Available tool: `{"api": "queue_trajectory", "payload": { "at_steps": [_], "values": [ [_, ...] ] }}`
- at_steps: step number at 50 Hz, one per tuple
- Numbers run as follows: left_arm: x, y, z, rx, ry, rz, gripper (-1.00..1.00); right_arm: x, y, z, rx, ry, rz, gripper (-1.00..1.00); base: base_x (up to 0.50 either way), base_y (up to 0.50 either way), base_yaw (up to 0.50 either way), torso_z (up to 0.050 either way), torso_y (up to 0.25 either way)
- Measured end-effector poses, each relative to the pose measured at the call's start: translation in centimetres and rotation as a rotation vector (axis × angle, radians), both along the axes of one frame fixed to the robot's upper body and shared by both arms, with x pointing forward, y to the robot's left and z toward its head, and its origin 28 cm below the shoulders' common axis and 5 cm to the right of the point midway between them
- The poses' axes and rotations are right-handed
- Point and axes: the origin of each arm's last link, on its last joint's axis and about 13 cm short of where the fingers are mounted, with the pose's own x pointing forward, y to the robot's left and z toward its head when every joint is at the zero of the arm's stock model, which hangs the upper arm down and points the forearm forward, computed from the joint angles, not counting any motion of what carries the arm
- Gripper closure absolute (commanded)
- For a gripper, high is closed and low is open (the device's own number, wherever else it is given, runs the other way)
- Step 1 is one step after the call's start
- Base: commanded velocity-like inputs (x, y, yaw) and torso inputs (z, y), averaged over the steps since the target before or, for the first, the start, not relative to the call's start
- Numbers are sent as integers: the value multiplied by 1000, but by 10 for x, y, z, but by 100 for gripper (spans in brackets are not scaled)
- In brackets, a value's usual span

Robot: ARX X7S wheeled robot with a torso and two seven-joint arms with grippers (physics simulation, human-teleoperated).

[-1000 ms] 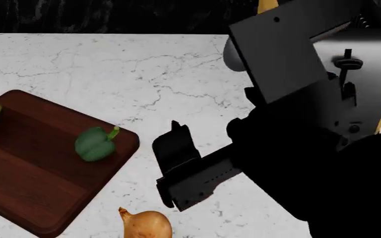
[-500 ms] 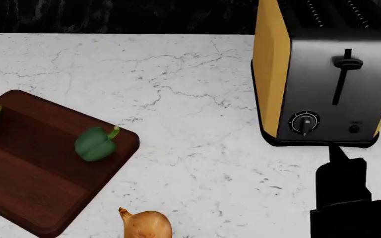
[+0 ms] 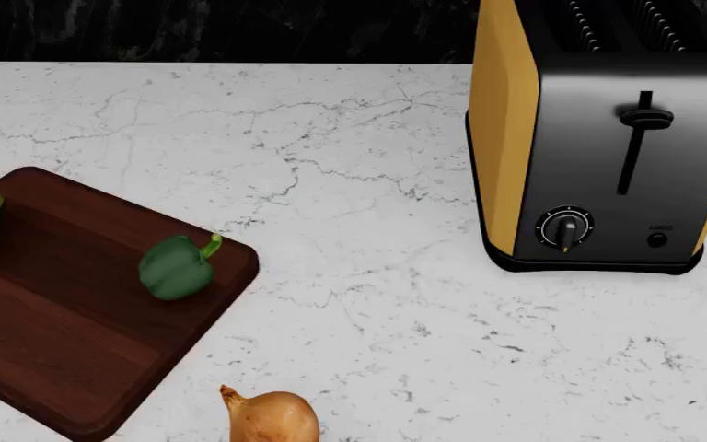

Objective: Place the avocado, onion, tomato and bell pepper on the cutting board.

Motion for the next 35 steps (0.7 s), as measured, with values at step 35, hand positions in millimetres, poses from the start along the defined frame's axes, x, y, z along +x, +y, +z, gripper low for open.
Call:
{"api": "queue_trajectory", "payload": {
  "at_steps": [35],
  "values": [
    [5, -2, -5, -6, 5, -16, -100, -48, -36, -48, 51, 0, -92, -100, 0, 0, 0, 0, 0]
  ]
}}
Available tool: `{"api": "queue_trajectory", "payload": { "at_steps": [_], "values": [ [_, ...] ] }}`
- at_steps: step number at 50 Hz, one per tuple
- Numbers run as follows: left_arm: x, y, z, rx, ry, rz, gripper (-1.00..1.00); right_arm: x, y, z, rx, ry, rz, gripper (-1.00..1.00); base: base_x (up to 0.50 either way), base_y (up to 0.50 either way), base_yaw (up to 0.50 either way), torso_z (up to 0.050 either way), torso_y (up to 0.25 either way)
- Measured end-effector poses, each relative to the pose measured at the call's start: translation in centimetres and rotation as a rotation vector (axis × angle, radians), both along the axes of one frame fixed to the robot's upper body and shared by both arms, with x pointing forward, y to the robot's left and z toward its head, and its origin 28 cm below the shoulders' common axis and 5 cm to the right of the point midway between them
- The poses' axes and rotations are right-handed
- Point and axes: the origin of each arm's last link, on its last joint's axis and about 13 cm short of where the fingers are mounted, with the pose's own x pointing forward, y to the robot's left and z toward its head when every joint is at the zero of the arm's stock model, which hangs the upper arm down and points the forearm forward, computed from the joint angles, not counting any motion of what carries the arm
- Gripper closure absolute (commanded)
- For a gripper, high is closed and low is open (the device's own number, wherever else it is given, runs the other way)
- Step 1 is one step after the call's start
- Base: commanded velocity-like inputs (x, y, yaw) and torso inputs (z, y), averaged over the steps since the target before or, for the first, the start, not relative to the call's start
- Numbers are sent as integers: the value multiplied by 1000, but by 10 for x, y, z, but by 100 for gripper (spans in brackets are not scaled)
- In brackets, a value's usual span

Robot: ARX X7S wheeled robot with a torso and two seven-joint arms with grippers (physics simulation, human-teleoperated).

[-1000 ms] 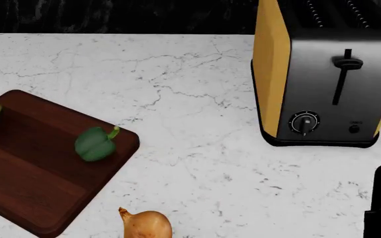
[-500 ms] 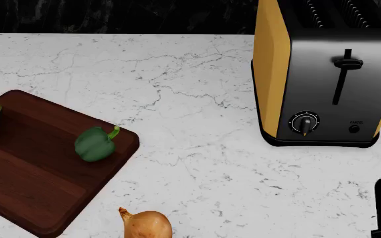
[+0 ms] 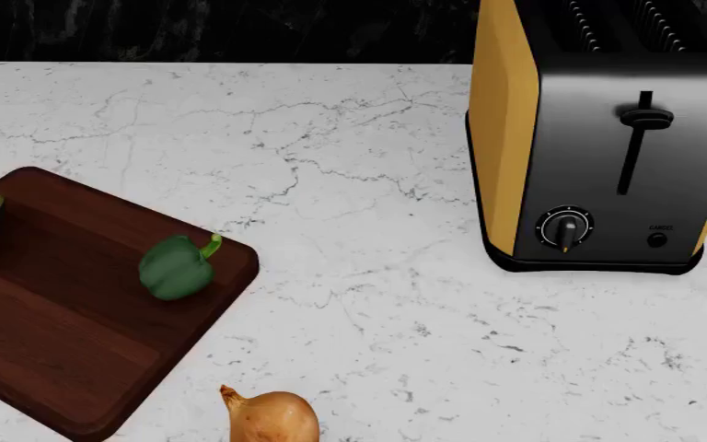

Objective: Place the avocado, onion, tomato and bell pepper on the cutting board.

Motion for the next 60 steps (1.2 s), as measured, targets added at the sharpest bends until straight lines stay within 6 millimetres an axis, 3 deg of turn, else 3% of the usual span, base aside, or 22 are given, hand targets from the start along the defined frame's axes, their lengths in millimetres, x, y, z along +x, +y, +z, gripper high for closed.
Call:
{"api": "queue_trajectory", "payload": {
  "at_steps": [9, 20, 39, 60],
  "values": [
    [1, 0, -1, 0, 2, -2, -100, -9, -6, -1, -21, 8, -75, -100, 0, 0, 0, 0, 0],
    [1, -1, -1, 3, 5, -1, -100, -3, -18, -17, 6, 16, -141, -100, 0, 0, 0, 0, 0],
    [2, -3, -1, 13, 7, 6, -100, 35, -30, -51, 85, 60, -151, -100, 0, 0, 0, 0, 0],
    [3, -3, -3, 13, 9, 11, -100, 71, -30, -73, 118, 110, -138, -100, 0, 0, 0, 0, 0]
  ]
}}
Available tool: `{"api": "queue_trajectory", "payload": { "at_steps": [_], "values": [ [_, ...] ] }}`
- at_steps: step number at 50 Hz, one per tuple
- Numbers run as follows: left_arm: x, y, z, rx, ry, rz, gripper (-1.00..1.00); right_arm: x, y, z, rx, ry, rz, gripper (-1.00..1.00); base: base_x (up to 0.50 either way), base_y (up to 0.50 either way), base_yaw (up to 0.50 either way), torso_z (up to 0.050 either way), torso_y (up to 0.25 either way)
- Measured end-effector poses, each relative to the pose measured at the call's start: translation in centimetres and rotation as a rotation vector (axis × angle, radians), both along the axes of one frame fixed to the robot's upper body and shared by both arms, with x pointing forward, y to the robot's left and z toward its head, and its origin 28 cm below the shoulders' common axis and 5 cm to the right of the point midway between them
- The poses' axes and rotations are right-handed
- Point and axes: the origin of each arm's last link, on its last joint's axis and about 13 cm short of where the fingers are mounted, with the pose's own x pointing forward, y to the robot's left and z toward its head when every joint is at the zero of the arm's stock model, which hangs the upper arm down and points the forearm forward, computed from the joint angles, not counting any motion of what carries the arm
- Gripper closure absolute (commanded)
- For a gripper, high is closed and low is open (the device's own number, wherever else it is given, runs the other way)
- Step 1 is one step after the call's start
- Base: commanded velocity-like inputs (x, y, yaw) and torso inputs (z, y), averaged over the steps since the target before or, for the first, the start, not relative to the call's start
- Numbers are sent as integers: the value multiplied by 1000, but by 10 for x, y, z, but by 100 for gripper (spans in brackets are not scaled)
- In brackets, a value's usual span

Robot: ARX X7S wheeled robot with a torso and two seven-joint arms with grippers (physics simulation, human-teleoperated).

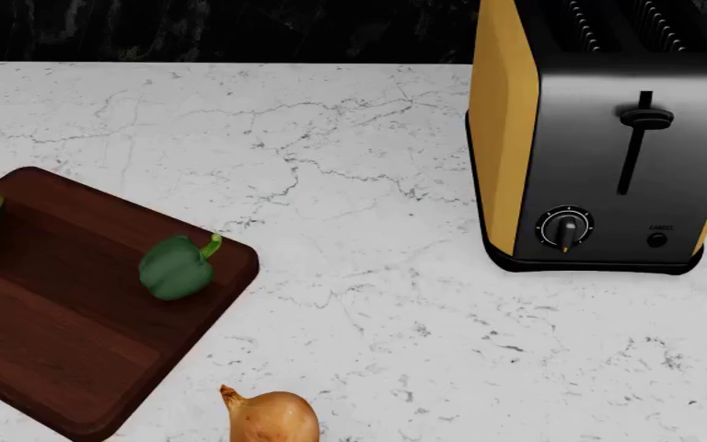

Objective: Place the avocado, onion, tomato and bell pepper on the cutting board.

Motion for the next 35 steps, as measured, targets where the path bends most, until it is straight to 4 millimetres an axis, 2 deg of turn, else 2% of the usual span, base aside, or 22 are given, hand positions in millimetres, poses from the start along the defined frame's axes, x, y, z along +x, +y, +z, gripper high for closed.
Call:
{"api": "queue_trajectory", "payload": {
  "at_steps": [23, 35],
  "values": [
    [1, -1, -2, 0, 5, 1, -100, 24, 0, -21, 12, 47, -17, -100, 0, 0, 0, 0, 0],
    [0, 0, -3, -3, 8, 6, -100, 37, -5, -43, 31, 80, -40, -100, 0, 0, 0, 0, 0]
  ]
}}
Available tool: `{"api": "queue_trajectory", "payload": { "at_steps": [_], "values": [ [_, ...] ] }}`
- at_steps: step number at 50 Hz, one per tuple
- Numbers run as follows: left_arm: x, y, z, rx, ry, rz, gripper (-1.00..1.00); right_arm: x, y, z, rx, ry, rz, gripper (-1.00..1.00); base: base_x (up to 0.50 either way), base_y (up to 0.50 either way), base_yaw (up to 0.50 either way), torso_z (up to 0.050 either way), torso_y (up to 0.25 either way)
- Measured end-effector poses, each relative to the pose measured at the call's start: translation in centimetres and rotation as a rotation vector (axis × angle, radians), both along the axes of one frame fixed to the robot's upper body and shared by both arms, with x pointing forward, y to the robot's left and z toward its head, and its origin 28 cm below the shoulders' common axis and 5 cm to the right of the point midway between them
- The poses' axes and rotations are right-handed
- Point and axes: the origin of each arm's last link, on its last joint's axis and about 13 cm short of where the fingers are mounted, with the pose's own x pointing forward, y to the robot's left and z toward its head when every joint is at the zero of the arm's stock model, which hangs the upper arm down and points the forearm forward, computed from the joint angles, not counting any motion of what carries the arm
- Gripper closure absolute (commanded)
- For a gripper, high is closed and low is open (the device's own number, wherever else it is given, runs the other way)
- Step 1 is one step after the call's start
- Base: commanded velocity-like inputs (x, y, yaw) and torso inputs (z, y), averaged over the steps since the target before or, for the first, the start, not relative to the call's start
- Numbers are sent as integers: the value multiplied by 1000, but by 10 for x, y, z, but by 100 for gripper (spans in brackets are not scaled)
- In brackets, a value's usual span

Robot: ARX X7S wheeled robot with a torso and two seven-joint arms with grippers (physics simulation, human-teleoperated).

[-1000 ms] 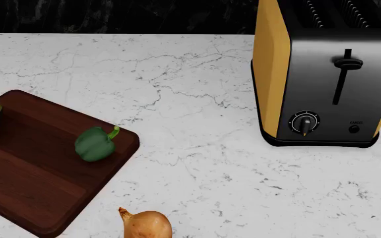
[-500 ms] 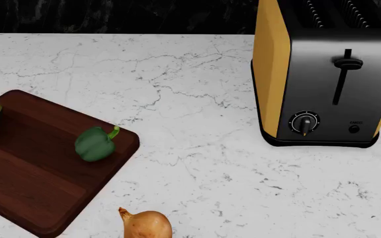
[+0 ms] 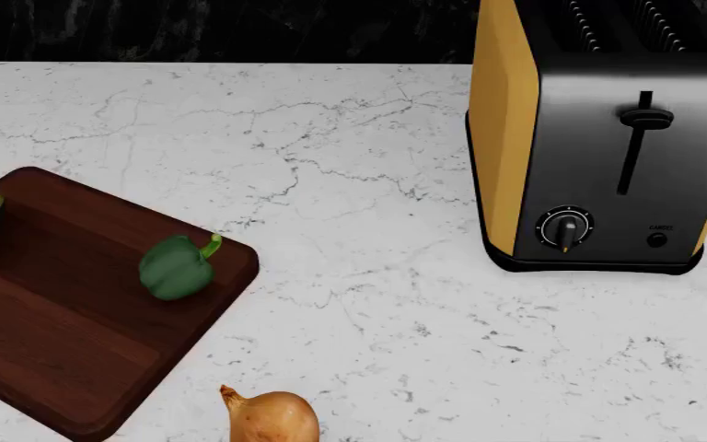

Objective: Place the avocado, onion, tomato and bell pepper on the cutting board.

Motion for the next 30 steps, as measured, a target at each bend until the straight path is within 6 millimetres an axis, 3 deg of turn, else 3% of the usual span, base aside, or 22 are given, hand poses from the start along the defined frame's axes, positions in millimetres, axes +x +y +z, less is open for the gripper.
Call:
{"api": "queue_trajectory", "payload": {
  "at_steps": [12, 13, 23, 30],
  "values": [
    [0, 1, -1, -1, 3, 4, -100, 13, 0, -16, 9, 22, 0, -100, 0, 0, 0, 0, 0],
    [0, 1, -1, -1, 3, 5, -100, 14, 0, -17, 5, 22, -2, 100, 0, 0, 0, 0, 0],
    [-1, 1, -2, -3, 3, 6, -100, 20, 4, -16, -13, 29, 19, 100, 1, 0, 1, 0, 0],
    [-2, 2, -2, -6, 2, 5, -100, 29, 15, -5, -31, 25, 91, 100, 0, 0, 0, 0, 0]
  ]
}}
